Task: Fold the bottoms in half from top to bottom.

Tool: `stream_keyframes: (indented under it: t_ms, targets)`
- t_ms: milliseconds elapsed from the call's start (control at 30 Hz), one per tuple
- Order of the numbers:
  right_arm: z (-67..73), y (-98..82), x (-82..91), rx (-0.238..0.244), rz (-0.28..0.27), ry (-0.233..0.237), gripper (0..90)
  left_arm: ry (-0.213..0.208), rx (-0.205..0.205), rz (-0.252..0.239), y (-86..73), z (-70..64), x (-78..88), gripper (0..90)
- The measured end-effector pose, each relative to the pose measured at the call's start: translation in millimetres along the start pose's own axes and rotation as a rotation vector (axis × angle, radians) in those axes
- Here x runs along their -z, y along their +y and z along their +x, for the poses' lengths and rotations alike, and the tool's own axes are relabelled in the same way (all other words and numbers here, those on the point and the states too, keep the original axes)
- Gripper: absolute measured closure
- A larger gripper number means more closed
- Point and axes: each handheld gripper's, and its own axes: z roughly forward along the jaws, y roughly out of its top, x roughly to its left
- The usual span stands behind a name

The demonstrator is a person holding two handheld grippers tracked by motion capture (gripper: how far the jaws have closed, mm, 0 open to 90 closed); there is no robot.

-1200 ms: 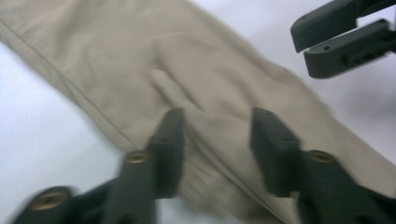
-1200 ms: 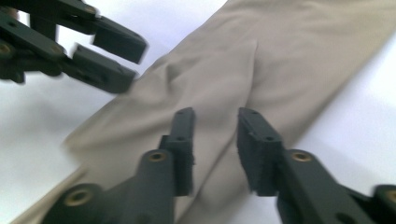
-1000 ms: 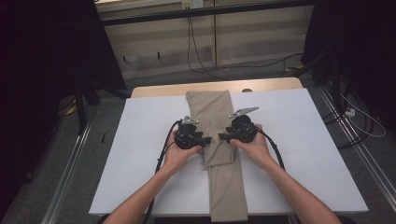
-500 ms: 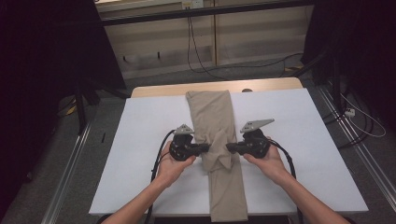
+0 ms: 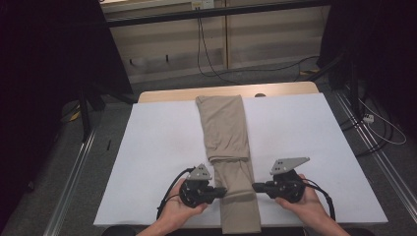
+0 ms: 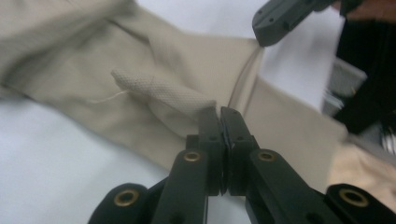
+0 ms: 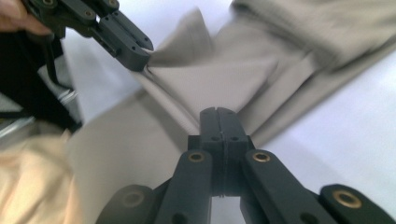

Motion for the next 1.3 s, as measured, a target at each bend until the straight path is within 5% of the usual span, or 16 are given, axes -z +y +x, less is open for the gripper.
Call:
stream_keyframes:
  t_ms: [133, 233, 333, 467, 633, 700, 800, 900, 1000, 1300]
  targets:
    - [10.1, -13.6, -0.3, 0.001, 0.062, 0.000, 90.0, -0.026, 0.015, 0.007, -5.8, 1.7, 4.0, 85.8]
    - [7.1, -10.5, 0.6, -0.016, 0.031, -0.016, 89.5, -0.016, 0.020, -0.007, -6.9, 6.3, 8.4, 80.6]
    - [-3.6, -0.2, -7.4, -0.015, 0.028, -0.076, 79.2, 0.006, 0.013, -0.037, -1.2, 11.2, 10.8, 72.2]
    - [-18.1, 13.4, -27.3, -0.017, 0.041, -0.062, 69.5, 0.057, 0.040, -0.071, 8.3, 24.6, 9.8, 63.7]
    - [-24.7, 33.0, -50.1, 0.007, 0.035, -0.070, 54.5, 0.113, 0.047, -0.031, 10.2, 40.0, -4.9, 47.6]
    - [-25.5, 34.5, -60.3, 0.012, 0.054, -0.074, 53.3, 0.127, 0.018, -0.012, 9.1, 40.4, -9.5, 47.5]
    - [-21.5, 30.3, -65.6, 0.052, 0.066, -0.099, 61.3, 0.130, -0.016, 0.007, 6.2, 36.0, -15.4, 51.6]
    - [-19.5, 26.4, -59.7, 0.056, 0.070, -0.077, 87.8, 0.163, -0.052, 0.026, 3.8, 28.9, -19.5, 65.0]
    - [-18.2, 21.2, -50.0, 0.030, 0.069, -0.039, 89.9, 0.101, -0.044, 0.018, 3.6, 22.3, -16.5, 85.6]
    - [24.9, -9.9, -7.4, 0.073, 0.051, 0.057, 90.0, -0.054, -0.151, 0.047, -11.7, -27.1, -8.7, 86.1]
